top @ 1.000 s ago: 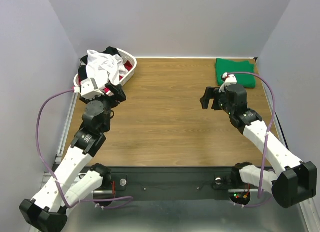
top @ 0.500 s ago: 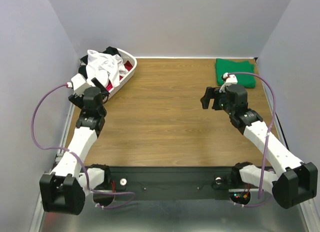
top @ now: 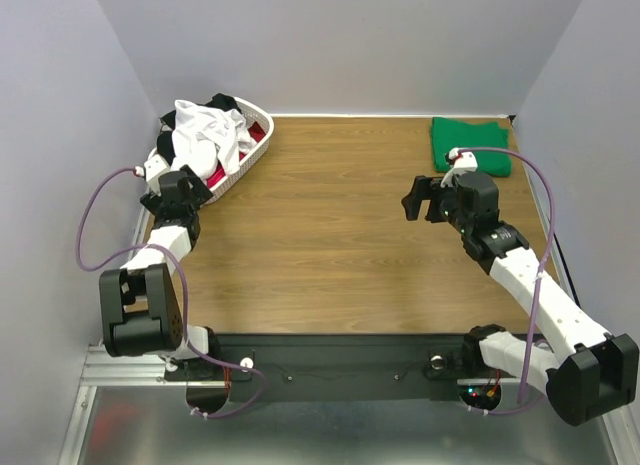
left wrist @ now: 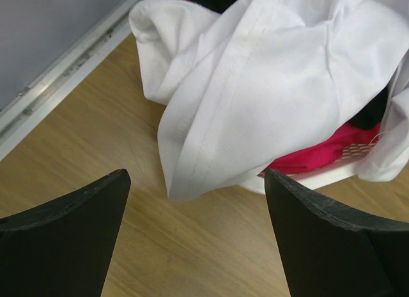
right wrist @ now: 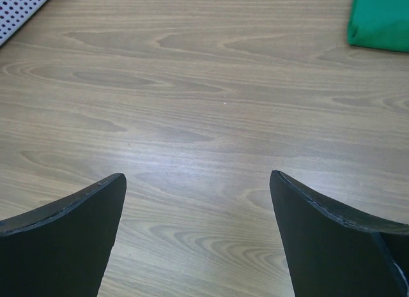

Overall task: Fold and stack the t-shirts
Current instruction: Grab the tshirt from the pile, then move the tshirt to the center of the board, then flatten the tshirt out

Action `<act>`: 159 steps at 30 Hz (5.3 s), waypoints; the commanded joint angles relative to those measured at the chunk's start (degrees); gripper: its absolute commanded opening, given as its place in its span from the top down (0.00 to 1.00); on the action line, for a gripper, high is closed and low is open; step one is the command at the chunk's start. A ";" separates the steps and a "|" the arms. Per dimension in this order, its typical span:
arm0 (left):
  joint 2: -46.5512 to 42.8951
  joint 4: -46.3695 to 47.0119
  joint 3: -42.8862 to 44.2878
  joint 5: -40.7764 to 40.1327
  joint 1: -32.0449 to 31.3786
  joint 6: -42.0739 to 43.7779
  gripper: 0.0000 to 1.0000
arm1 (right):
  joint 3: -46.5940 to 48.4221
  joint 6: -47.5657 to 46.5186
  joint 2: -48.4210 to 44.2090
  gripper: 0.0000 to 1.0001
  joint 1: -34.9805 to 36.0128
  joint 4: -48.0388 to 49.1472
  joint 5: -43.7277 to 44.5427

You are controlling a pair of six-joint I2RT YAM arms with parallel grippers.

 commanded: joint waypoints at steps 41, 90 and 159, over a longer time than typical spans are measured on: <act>6.85 20.49 72.15 69.95 -14.87 -30.74 1.00 | -0.71 0.31 -1.61 0.00 -0.33 2.81 1.22; -4.41 10.30 -10.84 26.71 -15.23 -3.67 0.12 | 7.99 20.53 45.05 0.25 19.44 30.41 -17.23; -6.08 10.21 -11.55 25.92 -15.23 -3.31 0.12 | 3.96 15.60 19.40 0.08 5.27 9.65 -11.25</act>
